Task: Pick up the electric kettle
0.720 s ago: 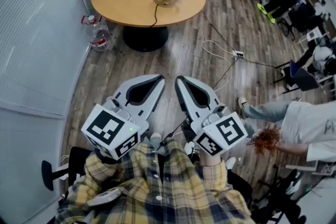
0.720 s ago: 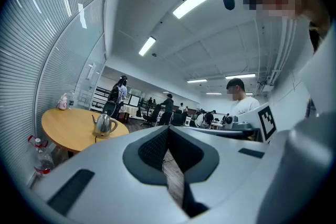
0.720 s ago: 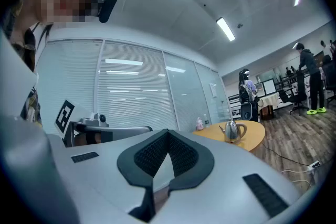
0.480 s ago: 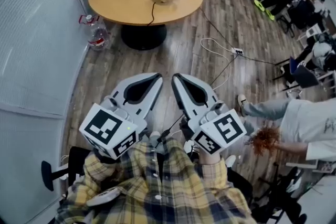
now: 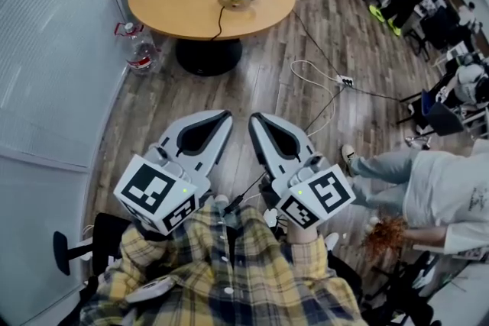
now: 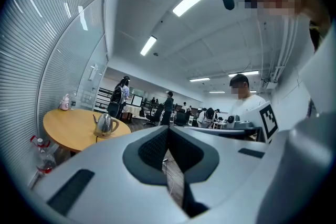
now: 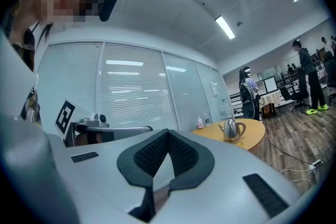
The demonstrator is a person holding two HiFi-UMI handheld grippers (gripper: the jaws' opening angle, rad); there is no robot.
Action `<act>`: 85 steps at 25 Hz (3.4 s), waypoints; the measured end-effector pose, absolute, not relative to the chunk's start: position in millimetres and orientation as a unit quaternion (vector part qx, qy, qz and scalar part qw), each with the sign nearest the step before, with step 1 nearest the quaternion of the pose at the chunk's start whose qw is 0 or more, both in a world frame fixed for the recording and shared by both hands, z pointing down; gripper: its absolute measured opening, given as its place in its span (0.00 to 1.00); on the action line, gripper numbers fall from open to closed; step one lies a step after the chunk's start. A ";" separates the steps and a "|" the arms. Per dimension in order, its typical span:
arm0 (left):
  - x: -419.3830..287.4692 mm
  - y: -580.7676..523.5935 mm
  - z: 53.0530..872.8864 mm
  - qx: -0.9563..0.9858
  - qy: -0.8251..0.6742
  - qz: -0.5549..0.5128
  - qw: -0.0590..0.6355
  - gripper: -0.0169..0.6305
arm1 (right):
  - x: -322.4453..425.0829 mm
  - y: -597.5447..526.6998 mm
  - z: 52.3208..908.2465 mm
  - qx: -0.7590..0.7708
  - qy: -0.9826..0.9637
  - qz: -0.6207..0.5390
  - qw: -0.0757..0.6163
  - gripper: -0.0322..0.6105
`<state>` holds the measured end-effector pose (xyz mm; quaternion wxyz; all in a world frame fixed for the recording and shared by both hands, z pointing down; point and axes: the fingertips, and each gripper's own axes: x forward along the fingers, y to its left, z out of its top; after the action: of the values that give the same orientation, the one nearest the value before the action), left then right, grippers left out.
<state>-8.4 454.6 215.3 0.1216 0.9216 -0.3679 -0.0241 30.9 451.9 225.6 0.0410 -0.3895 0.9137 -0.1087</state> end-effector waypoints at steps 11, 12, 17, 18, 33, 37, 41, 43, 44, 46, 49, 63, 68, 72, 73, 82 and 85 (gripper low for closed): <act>-10.5 417.3 215.8 0.918 -0.376 -0.024 0.120 0.03 | 26.6 414.5 228.1 -0.383 0.916 -0.116 0.039 0.10; -11.2 410.0 215.4 0.919 -0.375 -0.025 0.120 0.03 | 25.7 407.7 228.0 -0.384 0.916 -0.114 0.038 0.10; -18.2 362.9 214.4 0.923 -0.366 -0.028 0.118 0.03 | 17.2 361.5 229.1 -0.390 0.913 -0.112 0.032 0.10; -20.7 352.5 214.2 0.923 -0.365 -0.029 0.117 0.03 | 14.6 351.3 229.3 -0.392 0.913 -0.113 0.031 0.10; -59.1 222.7 215.2 0.932 -0.343 -0.022 0.115 0.03 | -18.8 221.6 229.1 -0.421 0.899 -0.113 0.039 0.10; -66.6 201.4 223.6 0.935 -0.334 -0.018 0.118 0.03 | -19.1 199.6 233.8 -0.438 0.890 -0.116 0.046 0.10; -72.3 187.1 226.1 0.935 -0.331 -0.017 0.124 0.03 | -20.3 186.5 237.3 -0.446 0.885 -0.123 0.043 0.10; -74.3 180.6 226.4 0.935 -0.330 -0.016 0.126 0.03 | -23.3 180.6 238.0 -0.447 0.886 -0.122 0.037 0.10; -75.2 177.4 227.5 0.935 -0.331 -0.016 0.127 0.03 | -24.9 177.6 238.9 -0.446 0.886 -0.121 0.034 0.10; -75.6 170.2 231.9 0.934 -0.332 -0.015 0.128 0.03 | -26.3 170.6 242.7 -0.445 0.887 -0.121 0.032 0.10; -73.1 155.9 238.6 0.933 -0.334 -0.014 0.130 0.03 | -22.5 155.3 247.6 -0.445 0.887 -0.124 0.032 0.10; -25.7 35.3 240.4 0.925 -0.357 -0.013 0.129 0.03 | 21.6 33.5 250.8 -0.420 0.897 -0.130 0.029 0.10; 0.6 -16.8 231.2 0.921 -0.368 -0.014 0.127 0.03 | 49.9 -19.0 242.9 -0.410 0.902 -0.131 0.025 0.10; 21.2 -52.8 227.9 0.917 -0.379 -0.016 0.123 0.03 | 71.7 -57.3 239.7 -0.400 0.907 -0.130 0.026 0.10; 25.4 -61.6 227.7 0.916 -0.382 -0.016 0.122 0.03 | 76.0 -66.1 240.3 -0.398 0.908 -0.131 0.026 0.10; 45.2 -118.3 231.2 0.899 -0.421 -0.020 0.120 0.03 | 101.4 -126.3 247.3 -0.364 0.920 -0.140 0.022 0.10; 44.7 -129.6 233.7 0.895 -0.429 -0.018 0.123 0.03 | 104.0 -139.3 249.9 -0.361 0.921 -0.146 0.023 0.10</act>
<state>44.7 -129.6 233.7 0.1227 0.8947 -0.4292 -0.0179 104.0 -139.3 249.9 0.0232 -0.3613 0.9207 -0.1457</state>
